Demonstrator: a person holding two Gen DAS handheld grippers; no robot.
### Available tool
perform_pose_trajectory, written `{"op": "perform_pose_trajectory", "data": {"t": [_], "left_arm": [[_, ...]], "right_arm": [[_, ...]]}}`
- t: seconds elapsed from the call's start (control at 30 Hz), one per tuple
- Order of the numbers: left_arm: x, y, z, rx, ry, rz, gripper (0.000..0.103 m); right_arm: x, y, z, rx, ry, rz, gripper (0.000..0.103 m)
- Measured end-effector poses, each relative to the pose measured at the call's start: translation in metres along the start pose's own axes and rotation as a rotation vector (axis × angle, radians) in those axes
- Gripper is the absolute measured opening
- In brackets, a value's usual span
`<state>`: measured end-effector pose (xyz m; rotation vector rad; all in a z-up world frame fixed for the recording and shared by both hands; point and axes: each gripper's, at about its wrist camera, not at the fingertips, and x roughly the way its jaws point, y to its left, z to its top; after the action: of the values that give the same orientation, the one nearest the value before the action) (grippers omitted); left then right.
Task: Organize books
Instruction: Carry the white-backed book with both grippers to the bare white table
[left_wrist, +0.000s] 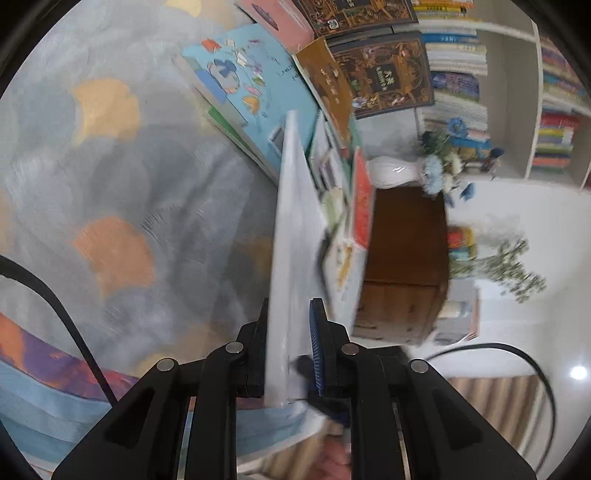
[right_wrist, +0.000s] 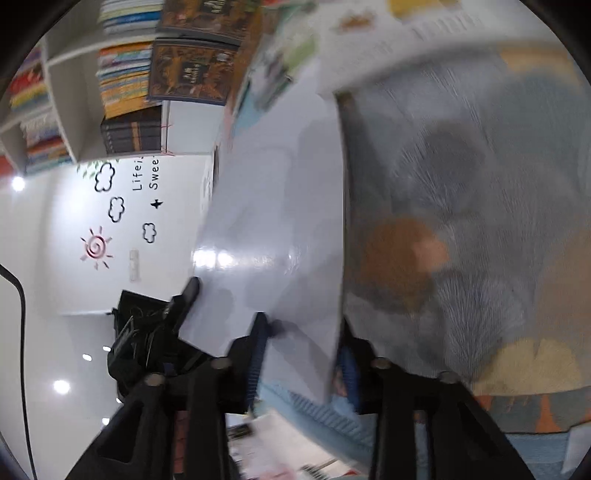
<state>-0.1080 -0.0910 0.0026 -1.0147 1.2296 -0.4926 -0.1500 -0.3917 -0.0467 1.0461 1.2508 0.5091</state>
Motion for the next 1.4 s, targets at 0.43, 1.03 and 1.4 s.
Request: {"op": "perform_pose_trajectory", "data": {"t": [0.43, 1.03, 1.4], "left_arm": [[-0.019, -0.058, 0.002, 0.565, 0.027, 0.306, 0.016], [-0.186, -0.026, 0.153, 0.571, -0.214, 0.237, 0.017], [-0.220, 0.026, 0.275, 0.477, -0.321, 0.273, 0.017]], "right_arm": [[0.011, 0.121, -0.049, -0.528, -0.145, -0.460, 0.027], [0.163, 0.282, -0.004, -0.752, -0.172, -0.394, 0.027], [0.295, 0.335, 0.076, -0.763, -0.082, -0.384, 0.028]]}}
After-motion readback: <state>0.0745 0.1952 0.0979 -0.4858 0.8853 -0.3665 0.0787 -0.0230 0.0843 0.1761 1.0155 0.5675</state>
